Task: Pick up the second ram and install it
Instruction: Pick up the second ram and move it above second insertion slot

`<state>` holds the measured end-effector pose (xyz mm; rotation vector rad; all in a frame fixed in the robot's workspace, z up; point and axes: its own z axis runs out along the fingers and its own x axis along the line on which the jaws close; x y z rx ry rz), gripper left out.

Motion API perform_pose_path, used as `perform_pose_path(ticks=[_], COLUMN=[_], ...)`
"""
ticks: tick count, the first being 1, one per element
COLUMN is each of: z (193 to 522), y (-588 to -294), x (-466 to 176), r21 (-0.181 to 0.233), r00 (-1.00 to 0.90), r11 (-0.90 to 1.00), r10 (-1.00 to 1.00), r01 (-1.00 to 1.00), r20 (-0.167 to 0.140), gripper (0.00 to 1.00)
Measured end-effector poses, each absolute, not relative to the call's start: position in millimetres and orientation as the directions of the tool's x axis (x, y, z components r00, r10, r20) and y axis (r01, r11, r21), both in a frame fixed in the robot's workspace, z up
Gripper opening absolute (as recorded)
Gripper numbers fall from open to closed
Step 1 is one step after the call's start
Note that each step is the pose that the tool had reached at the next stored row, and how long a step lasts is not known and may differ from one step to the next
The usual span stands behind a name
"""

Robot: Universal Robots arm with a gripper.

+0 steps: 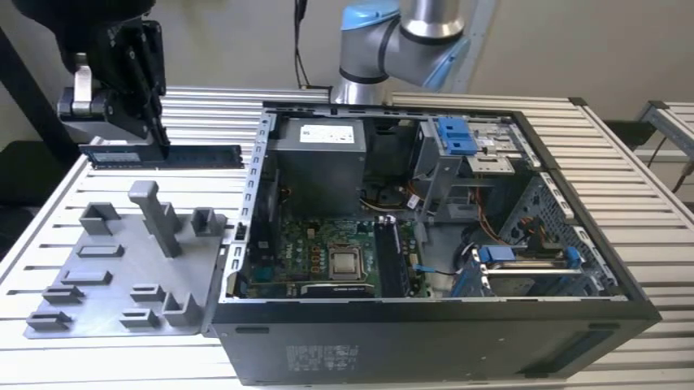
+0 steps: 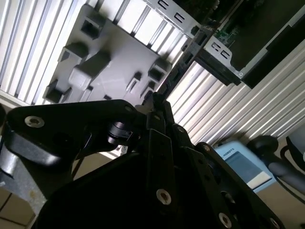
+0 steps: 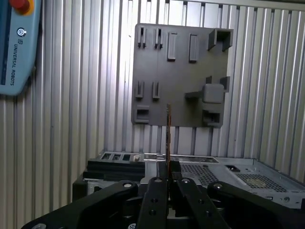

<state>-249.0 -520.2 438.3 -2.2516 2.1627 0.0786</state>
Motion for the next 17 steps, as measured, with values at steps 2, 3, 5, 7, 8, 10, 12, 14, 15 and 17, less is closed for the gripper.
perform_pose_path(ticks=[2, 3, 5, 7, 8, 10, 12, 14, 15, 17], z=[438.3, 438.4, 438.4, 438.4, 438.4, 438.3, 438.4, 438.4, 438.4, 438.4], y=[-520.2, -520.2, -520.2, -520.2, -520.2, -520.2, -520.2, -520.3, -520.2, -520.2], x=[-243.6, -241.0, -235.3, -229.4, -226.5, -220.3, -214.4, -208.3, -205.5, -199.8], r21=[0.021, 0.022, 0.022, 0.022, 0.022, 0.022, 0.022, 0.022, 0.022, 0.022], r00=[0.040, 0.040, 0.040, 0.040, 0.040, 0.040, 0.040, 0.040, 0.040, 0.040], r11=[-0.041, -0.041, -0.041, -0.041, -0.041, -0.041, -0.041, -0.041, -0.041, -0.041], r10=[-0.998, -0.998, -0.998, -0.998, -0.998, -0.998, -0.998, -0.998, -0.998, -0.998], r01=[-0.999, -0.999, -0.999, -0.999, -0.999, -0.999, -0.999, -0.999, -0.999, -0.999], r20=[-0.049, -0.049, -0.049, -0.049, -0.049, -0.049, -0.049, -0.049, -0.049, -0.049], gripper=[0.14, 0.14, 0.14, 0.14, 0.14, 0.14, 0.14, 0.14, 0.14, 0.14])
